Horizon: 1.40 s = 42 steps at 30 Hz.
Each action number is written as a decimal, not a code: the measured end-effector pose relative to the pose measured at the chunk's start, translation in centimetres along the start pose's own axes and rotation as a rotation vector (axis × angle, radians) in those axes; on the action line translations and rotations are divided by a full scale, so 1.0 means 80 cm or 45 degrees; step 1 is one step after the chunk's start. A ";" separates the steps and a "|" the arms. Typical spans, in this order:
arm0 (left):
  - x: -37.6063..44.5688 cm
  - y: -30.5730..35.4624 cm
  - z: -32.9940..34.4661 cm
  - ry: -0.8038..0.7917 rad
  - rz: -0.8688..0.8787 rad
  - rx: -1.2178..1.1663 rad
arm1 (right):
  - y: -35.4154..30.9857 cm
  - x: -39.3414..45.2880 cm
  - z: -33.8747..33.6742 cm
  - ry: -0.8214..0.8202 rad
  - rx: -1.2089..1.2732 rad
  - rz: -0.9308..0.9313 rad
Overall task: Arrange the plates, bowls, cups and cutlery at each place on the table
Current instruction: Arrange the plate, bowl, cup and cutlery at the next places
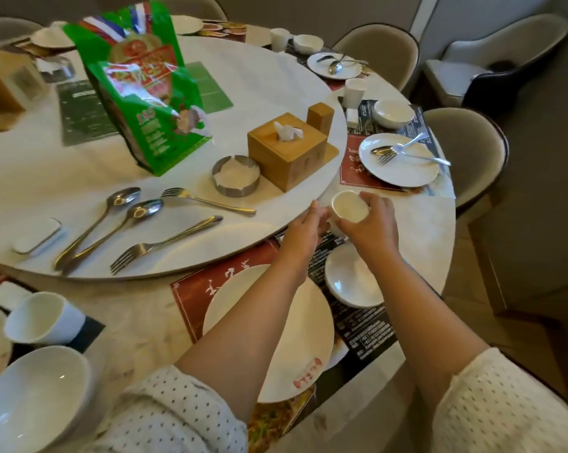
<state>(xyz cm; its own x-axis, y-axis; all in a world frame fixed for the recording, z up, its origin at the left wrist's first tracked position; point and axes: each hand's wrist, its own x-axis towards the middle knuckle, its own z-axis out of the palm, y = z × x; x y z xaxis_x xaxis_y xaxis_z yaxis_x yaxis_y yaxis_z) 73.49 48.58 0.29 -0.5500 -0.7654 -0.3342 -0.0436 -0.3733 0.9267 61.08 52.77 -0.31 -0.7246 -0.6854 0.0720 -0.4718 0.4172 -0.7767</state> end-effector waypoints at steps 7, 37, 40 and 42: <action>0.036 -0.022 0.011 0.006 -0.050 -0.017 | 0.030 0.029 0.019 -0.064 -0.084 0.064; -0.130 -0.072 -0.262 1.012 0.180 0.690 | -0.156 -0.099 0.248 -0.614 -0.248 -0.876; -0.141 -0.093 -0.266 0.870 0.219 0.959 | -0.157 -0.098 0.259 -0.575 -0.368 -0.986; -0.149 -0.108 -0.267 0.748 0.161 1.071 | -0.157 -0.098 0.262 -0.565 -0.382 -1.019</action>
<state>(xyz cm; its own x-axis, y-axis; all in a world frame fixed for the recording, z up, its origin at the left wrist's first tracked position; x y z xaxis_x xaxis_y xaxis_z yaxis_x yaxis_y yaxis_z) 98.26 49.74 -7.41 -0.1066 -0.9931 -0.0479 -0.7072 0.0419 0.7058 83.18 40.39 -4.20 0.0948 -0.9709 0.2200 -0.8971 -0.1791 -0.4038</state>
